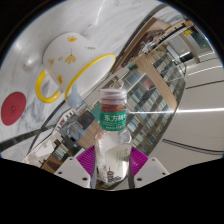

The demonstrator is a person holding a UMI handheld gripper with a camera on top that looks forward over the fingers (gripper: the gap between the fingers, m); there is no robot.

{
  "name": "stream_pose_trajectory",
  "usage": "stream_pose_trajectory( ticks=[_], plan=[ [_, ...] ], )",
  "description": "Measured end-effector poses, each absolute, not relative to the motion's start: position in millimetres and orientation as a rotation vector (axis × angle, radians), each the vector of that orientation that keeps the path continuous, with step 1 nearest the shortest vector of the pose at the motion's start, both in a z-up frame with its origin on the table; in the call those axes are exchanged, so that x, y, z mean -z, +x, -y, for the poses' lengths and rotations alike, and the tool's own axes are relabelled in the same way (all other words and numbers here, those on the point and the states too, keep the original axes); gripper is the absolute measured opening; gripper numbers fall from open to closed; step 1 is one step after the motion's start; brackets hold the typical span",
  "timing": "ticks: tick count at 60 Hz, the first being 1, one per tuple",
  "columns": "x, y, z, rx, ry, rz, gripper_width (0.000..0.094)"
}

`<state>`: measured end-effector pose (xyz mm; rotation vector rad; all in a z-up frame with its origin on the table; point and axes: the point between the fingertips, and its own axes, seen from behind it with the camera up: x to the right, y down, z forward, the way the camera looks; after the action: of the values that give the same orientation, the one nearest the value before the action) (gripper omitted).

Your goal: Pour water

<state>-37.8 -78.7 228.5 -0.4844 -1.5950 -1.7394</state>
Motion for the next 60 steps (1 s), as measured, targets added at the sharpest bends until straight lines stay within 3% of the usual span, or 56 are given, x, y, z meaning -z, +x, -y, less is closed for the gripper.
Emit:
stream_pose_trajectory(
  ticks=[10,23,29,36,43,60],
  plan=[
    [-242.7,-34.4,84.8,1.647,-0.572,1.517,0.0434],
    [-322.7,-18.5,112.3,1.086,-1.048,1.04,0.0431],
    [-337.3,-5.1,119.4,0.741,-1.267,0.785,0.0434],
    [-317.3,9.9,126.3,0.368,-1.466,0.486,0.0433],
    [-257.3,14.4,127.7,0.104,-1.627,0.27,0.0434],
    [-120.7,46.8,127.9,-0.005,-1.823,0.169,0.0435]
  ],
)
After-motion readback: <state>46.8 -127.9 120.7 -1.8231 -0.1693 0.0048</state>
